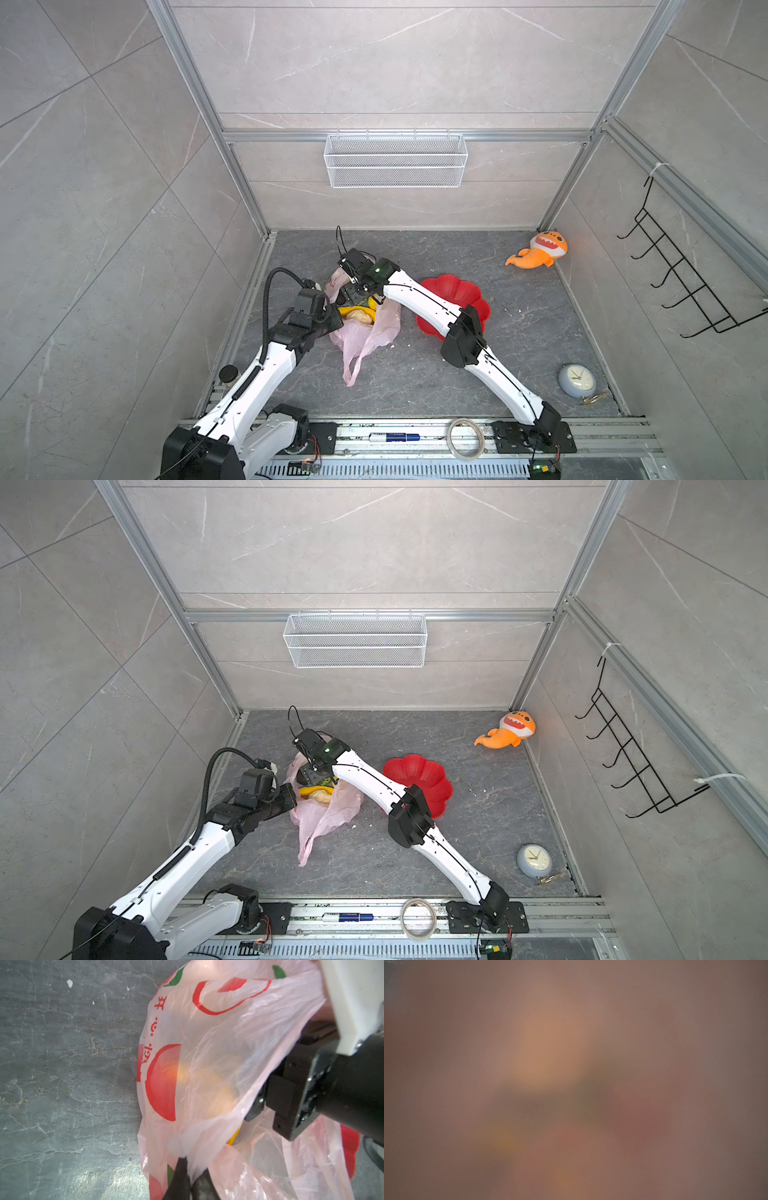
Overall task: Take fruits out of the plastic bag
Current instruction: Pick up the fruit from the plastic bag.
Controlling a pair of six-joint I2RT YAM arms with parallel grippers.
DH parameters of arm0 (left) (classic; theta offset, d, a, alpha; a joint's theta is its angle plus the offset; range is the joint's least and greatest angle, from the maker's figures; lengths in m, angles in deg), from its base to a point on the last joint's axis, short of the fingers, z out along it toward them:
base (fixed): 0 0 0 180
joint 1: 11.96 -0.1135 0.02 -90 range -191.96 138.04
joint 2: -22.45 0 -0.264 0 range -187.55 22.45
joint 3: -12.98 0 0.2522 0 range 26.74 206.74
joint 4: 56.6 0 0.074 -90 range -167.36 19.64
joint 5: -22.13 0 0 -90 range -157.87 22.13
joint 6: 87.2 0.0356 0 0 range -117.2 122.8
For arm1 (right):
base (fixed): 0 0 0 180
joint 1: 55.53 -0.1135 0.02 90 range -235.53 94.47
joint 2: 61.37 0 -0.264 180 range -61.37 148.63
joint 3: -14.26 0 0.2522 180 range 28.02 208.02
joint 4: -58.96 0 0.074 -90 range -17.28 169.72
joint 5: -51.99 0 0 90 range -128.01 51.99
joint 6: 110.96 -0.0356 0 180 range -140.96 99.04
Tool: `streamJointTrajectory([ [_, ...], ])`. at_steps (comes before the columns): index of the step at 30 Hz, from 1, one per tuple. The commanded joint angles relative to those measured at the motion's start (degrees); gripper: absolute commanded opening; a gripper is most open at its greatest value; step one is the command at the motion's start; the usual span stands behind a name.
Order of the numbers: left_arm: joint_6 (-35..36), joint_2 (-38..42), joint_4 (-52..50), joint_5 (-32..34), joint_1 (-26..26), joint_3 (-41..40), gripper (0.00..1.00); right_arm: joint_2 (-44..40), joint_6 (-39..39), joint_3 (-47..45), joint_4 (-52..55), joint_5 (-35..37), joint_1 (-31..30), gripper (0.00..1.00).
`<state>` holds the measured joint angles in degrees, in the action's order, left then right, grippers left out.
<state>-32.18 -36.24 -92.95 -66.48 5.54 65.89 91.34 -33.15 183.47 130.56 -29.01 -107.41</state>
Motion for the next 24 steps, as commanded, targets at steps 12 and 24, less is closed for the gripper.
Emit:
streamJointTrajectory([
  [12,0.1,-0.5,2.99,1.41,0.16,-0.92,0.02,4.27,-1.44,0.77,-1.54,-1.36,0.12,0.79],
  [24,0.53,-1.78,4.55,0.91,0.16,-0.4,0.01,5.52,-1.7,0.46,-5.09,-1.78,0.43,0.8],
])
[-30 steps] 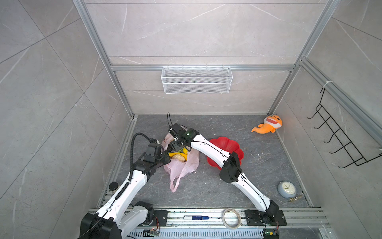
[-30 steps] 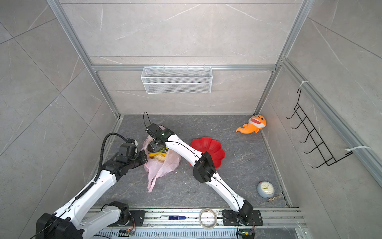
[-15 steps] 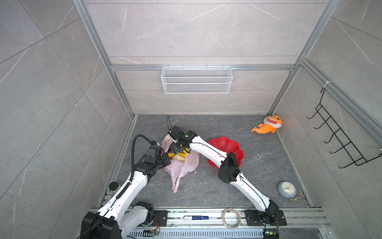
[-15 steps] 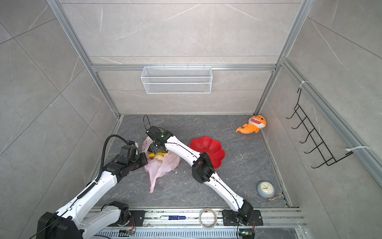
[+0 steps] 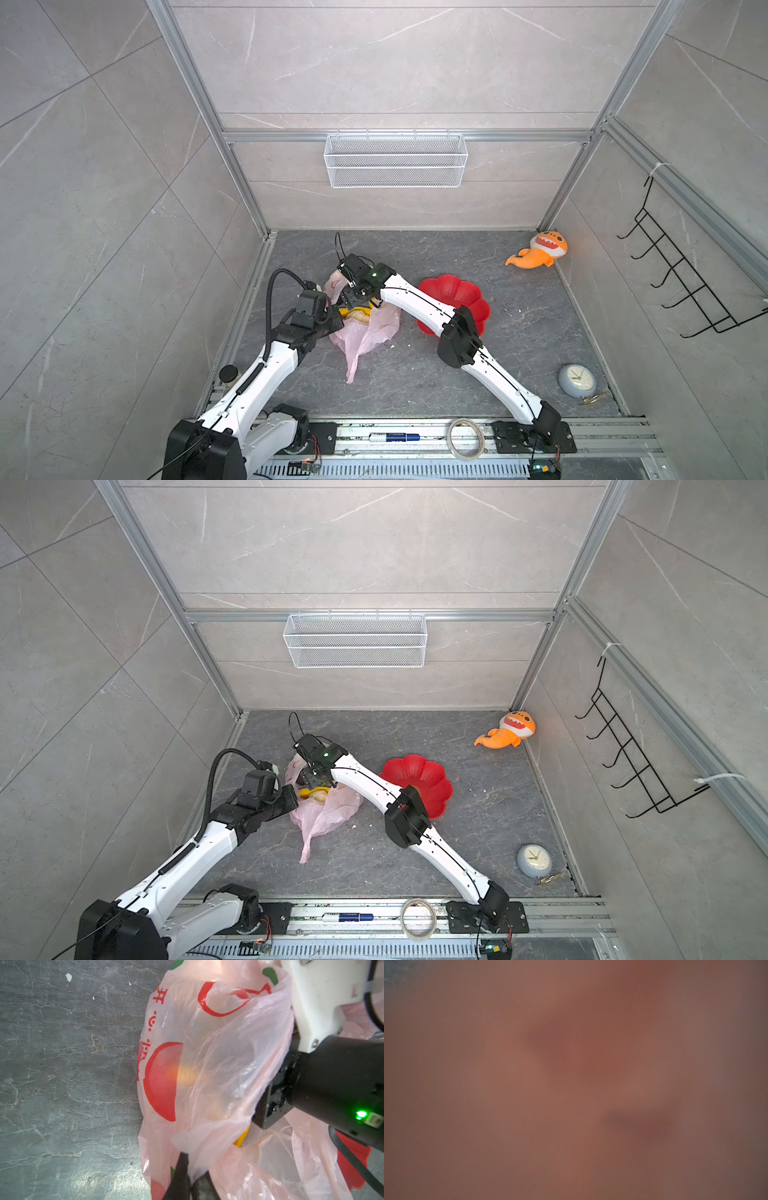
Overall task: Take fruits out of the plastic bag
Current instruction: Pick up the fruit from the plastic bag.
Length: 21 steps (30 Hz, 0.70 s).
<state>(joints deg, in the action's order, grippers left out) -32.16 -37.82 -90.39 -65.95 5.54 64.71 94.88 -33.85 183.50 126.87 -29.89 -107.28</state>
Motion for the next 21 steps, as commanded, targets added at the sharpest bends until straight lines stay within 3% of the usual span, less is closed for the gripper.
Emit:
streamJointTrajectory([
  [1,0.53,-0.36,2.06,0.29,0.21,0.81,0.01,2.02,-1.0,0.41,-1.62,-0.9,0.29,0.78],
  [10,0.59,-1.07,2.36,0.03,0.15,1.42,0.01,-0.5,0.09,-0.98,-2.1,-0.52,0.4,0.51],
  [21,0.52,-1.97,2.37,0.2,0.16,2.2,0.01,-7.09,1.95,-5.53,-0.86,-2.52,0.17,0.34],
])
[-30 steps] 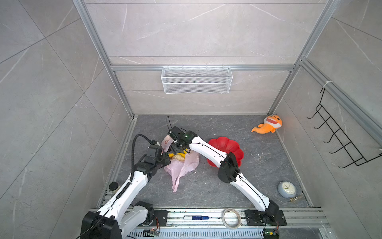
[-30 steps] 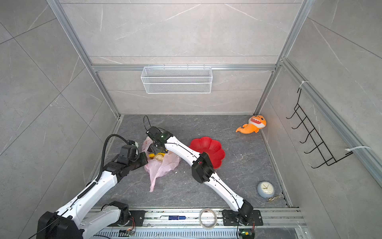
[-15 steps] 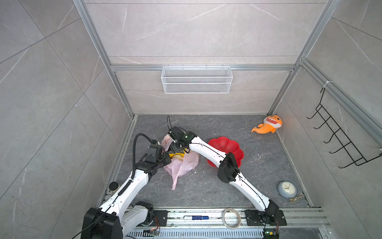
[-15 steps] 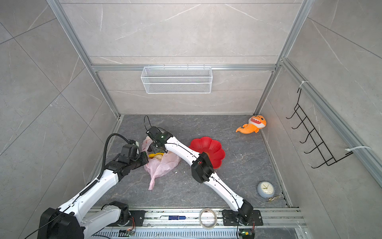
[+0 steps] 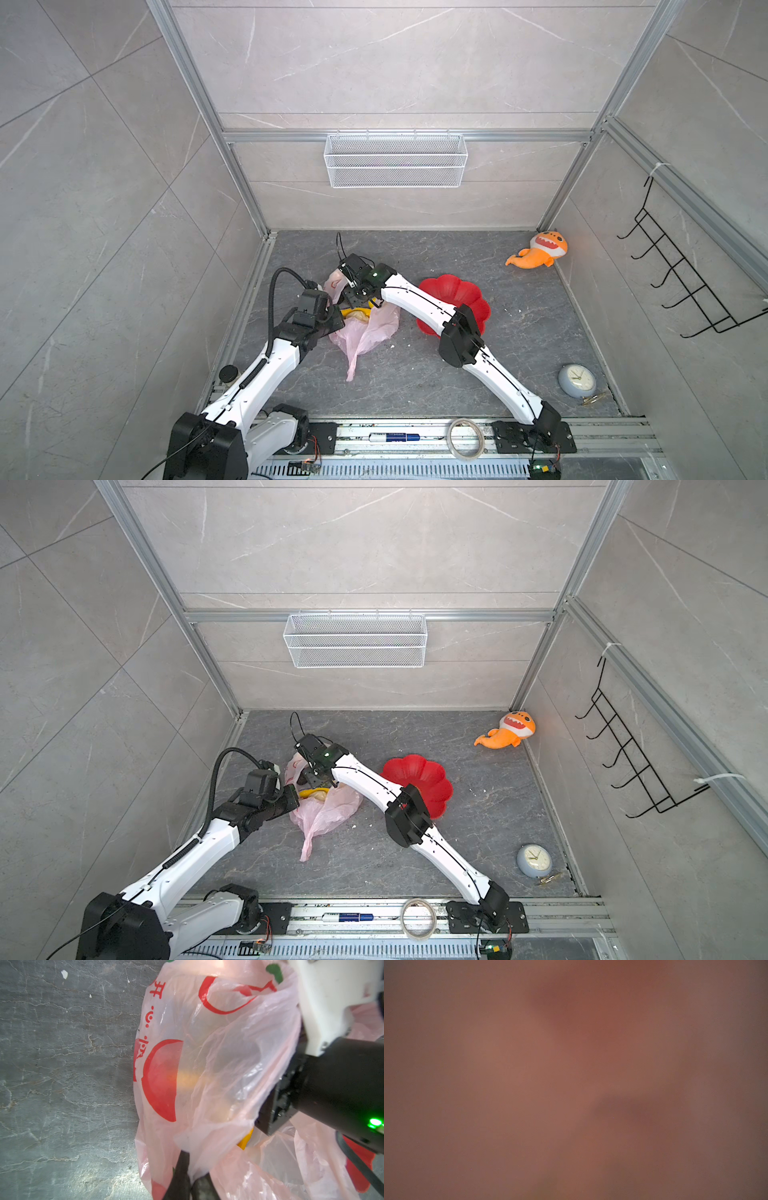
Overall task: Take fruits out of the plastic bag
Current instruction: Pick up the fruit from the plastic bag.
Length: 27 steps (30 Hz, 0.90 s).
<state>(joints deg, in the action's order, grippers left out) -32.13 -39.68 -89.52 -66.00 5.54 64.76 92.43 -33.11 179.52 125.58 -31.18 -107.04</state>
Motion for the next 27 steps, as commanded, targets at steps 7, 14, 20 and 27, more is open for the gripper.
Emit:
streamJointTrajectory([
  [7,0.43,-0.56,1.56,0.19,0.14,2.75,0.01,-8.29,1.73,-4.54,0.91,-2.95,-0.23,0.28],
  [14,0.83,-1.36,1.67,0.31,0.12,4.8,0.01,-12.65,2.84,-8.06,2.76,-3.31,-0.44,0.25],
  [20,1.64,-3.23,1.16,-0.94,0.11,7.58,0.01,-20.32,2.39,-16.83,1.36,-5.49,-0.41,0.25],
  [27,1.45,-3.8,1.92,-2.36,0.17,8.38,0.01,-30.75,1.23,-29.25,-3.95,-6.9,-0.38,0.25],
])
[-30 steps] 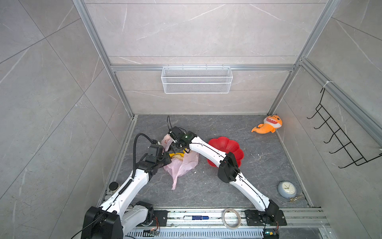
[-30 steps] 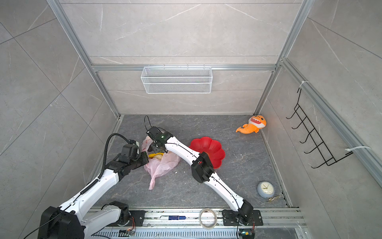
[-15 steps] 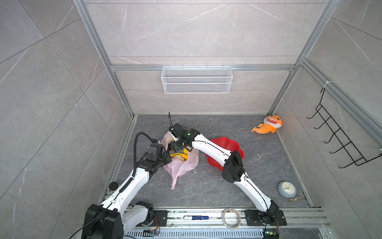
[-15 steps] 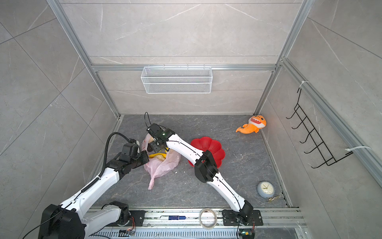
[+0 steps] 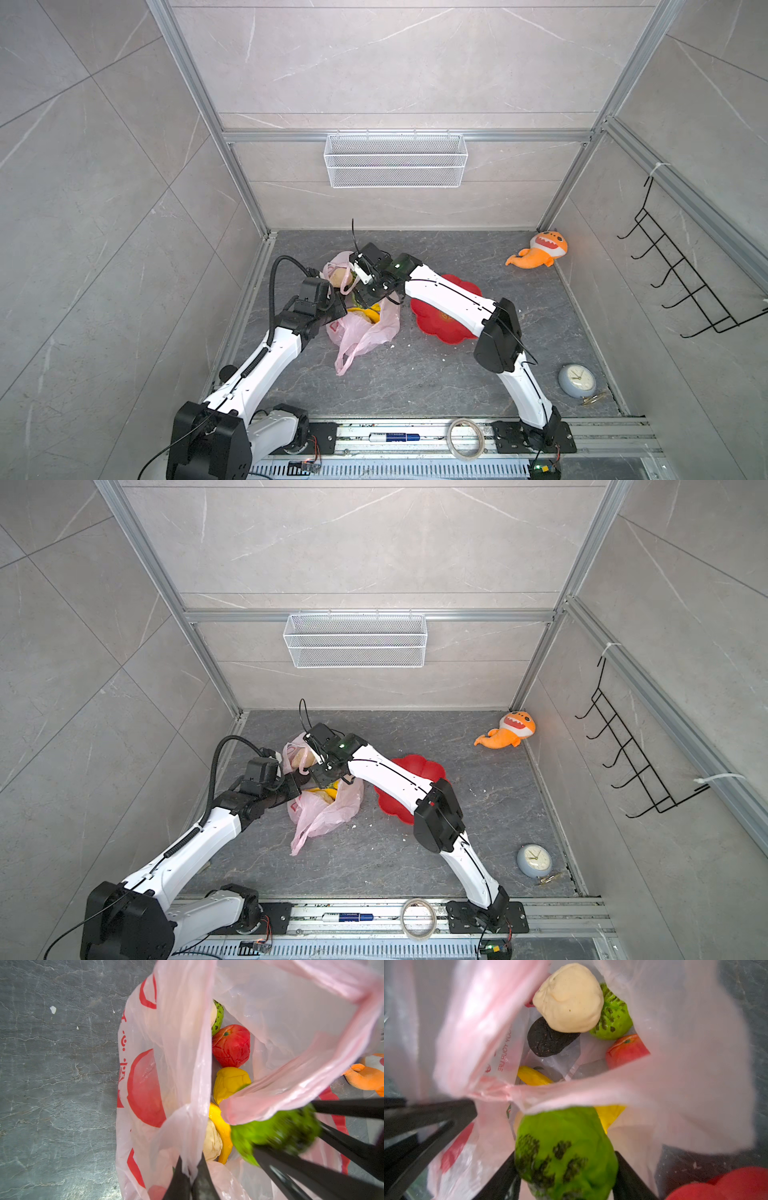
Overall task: Take fruits out of the plastic bag
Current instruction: Pick up the fruit from the plastic bag, then place the fruit on the plate.
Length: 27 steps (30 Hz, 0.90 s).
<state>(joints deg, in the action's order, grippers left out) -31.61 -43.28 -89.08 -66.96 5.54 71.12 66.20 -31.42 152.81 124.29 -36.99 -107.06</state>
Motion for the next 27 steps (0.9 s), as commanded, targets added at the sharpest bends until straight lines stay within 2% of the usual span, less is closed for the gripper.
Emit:
streamJointTrajectory([
  [1,0.93,-0.34,1.57,-1.64,0.17,2.02,0.01,-5.59,-0.53,-3.5,-3.04,-1.3,-0.41,0.25],
  [8,0.68,-0.21,1.98,-2.05,0.17,1.76,0.01,-11.24,-1.14,-6.41,-4.6,-2.25,-0.4,0.24],
  [15,0.85,0.78,1.26,-2.4,0.16,2.02,0.01,-18.34,-0.53,-11.13,-3.98,1.89,0.67,0.23],
  [20,1.22,1.66,0.7,-2.42,0.17,1.44,0.01,-25.55,-1.86,-21.35,-4.98,4.47,4.87,0.23],
  [23,1.14,1.89,0.72,-2.38,0.16,1.09,0.01,-29.89,-3.3,-30.55,-7.46,5.81,8.8,0.23],
  [27,1.05,1.87,0.88,-2.69,0.17,0.97,0.01,-32.29,-4.78,-39.39,-10.07,7.68,13.57,0.22],
])
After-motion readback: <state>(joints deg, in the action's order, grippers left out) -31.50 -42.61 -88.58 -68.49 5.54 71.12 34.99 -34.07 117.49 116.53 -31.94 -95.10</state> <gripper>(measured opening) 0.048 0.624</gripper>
